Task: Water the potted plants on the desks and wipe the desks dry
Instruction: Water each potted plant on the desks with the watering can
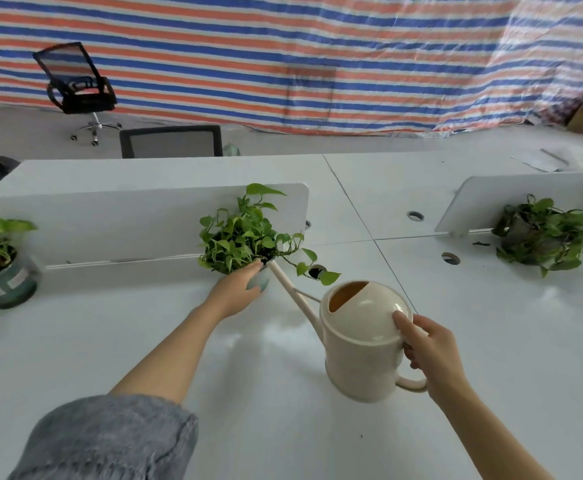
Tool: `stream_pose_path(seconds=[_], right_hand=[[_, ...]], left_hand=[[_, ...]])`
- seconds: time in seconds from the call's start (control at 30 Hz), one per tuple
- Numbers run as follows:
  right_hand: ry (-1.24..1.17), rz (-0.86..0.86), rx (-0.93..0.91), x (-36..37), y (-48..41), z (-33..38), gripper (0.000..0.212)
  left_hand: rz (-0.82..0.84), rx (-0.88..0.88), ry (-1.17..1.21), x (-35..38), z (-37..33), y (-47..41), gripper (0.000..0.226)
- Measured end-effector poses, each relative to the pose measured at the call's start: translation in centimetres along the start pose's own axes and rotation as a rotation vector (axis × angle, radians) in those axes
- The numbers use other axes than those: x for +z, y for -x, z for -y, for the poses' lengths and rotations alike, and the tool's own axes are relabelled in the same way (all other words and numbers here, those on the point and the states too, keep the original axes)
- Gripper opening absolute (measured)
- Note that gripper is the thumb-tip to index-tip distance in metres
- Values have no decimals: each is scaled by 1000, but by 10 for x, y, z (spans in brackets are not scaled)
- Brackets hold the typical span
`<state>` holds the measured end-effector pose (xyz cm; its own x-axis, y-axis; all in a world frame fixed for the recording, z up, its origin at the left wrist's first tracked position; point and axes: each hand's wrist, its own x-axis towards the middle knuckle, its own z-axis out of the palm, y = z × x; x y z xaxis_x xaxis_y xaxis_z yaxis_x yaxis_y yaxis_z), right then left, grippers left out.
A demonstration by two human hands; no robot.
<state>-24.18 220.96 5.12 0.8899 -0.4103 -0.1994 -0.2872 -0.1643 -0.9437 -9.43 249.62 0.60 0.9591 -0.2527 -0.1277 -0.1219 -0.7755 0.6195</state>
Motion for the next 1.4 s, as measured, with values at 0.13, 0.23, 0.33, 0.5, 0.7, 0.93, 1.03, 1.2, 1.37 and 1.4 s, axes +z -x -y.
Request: stream_pose_path(seconds=[0.13, 0.23, 0.33, 0.5, 0.7, 0.93, 1.03, 1.2, 1.37, 1.4], right_hand=[[99, -39, 2, 18, -6, 11, 39], [165, -58, 6, 30, -10, 19, 65], [247, -67, -42, 37, -11, 36, 68], [387, -110, -91, 38, -14, 51, 55], [426, -179, -111, 39, -20, 60, 58], [440, -194, -136, 39, -19, 61, 60], [439, -190, -120, 40, -13, 58, 57], [424, -174, -131, 44, -7, 59, 54], [400, -138, -181, 57, -8, 70, 58], [403, -133, -193, 61, -9, 73, 55]], left_hand=[[-28, 3, 107, -1, 8, 3, 54], [-19, -15, 111, 6, 14, 11, 52], [-36, -32, 76, 8, 18, 16, 48], [-60, -118, 110, 6, 28, 24, 35], [-114, -141, -4, -3, 41, 21, 36], [-125, -143, -175, -6, 43, 9, 35], [-122, -121, -192, -4, 46, 10, 41], [-108, -114, -182, -2, 50, 12, 46], [-107, -102, -238, -3, 44, 11, 50], [-101, -102, -253, -5, 44, 10, 51]])
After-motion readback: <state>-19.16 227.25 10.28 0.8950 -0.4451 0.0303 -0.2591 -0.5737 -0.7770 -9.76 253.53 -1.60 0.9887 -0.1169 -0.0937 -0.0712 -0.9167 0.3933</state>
